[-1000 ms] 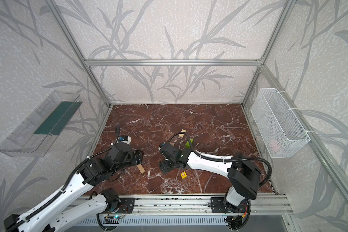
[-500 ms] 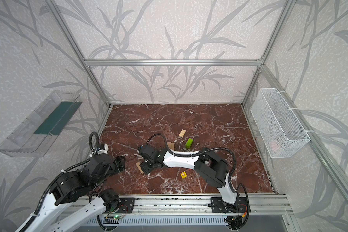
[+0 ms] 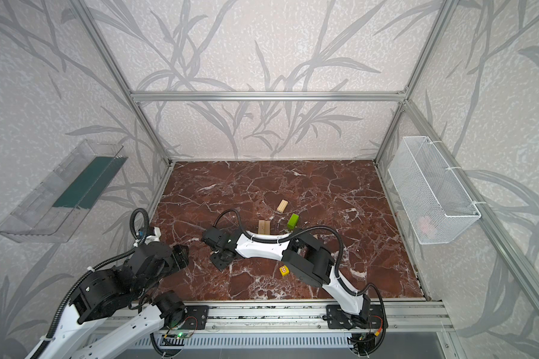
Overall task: Build the wood block tower
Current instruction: 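Grasp a small plain wooden block with the right gripper while the left arm retracts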
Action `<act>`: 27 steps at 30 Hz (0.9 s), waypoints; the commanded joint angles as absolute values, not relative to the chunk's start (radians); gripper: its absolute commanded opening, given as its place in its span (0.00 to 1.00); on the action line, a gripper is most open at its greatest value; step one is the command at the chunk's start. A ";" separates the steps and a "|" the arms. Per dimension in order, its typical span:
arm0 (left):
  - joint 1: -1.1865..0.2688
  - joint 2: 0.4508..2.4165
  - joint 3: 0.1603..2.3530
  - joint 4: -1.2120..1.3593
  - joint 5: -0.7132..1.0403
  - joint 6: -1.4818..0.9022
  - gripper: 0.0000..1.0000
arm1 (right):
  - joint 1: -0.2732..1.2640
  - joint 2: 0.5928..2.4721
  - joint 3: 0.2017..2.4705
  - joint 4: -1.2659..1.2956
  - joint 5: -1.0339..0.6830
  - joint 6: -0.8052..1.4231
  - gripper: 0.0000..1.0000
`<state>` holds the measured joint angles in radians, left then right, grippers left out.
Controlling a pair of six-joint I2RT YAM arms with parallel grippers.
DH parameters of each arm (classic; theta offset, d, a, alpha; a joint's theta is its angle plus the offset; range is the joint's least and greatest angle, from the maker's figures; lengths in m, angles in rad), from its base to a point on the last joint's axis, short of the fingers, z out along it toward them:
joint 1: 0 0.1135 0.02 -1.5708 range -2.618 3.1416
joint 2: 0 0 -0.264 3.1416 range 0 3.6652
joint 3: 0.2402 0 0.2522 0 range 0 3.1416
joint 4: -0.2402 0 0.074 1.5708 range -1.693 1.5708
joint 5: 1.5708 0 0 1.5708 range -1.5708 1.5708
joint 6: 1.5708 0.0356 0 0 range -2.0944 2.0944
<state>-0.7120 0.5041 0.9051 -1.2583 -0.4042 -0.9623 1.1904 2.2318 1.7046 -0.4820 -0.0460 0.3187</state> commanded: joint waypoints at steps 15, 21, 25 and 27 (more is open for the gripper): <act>-0.707 0.478 0.918 -1.276 -0.438 -0.973 0.83 | 1.215 2.350 1.872 -0.667 0.036 0.290 0.35; -0.707 0.487 0.912 -1.262 -0.421 -0.967 0.83 | 1.216 2.327 1.855 -0.659 0.023 0.303 0.25; -0.707 0.489 0.911 -1.252 -0.410 -0.965 0.83 | 1.213 2.288 1.814 -0.626 0.008 0.304 0.21; -0.707 0.492 0.911 -1.248 -0.404 -0.963 0.83 | 1.213 2.265 1.796 -0.617 0.014 0.307 0.18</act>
<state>-0.7120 0.4843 0.9100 -1.2407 -0.3973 -0.9615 1.2098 2.3112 1.8297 -0.5945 0.0177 0.2989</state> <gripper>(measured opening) 0.830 0.274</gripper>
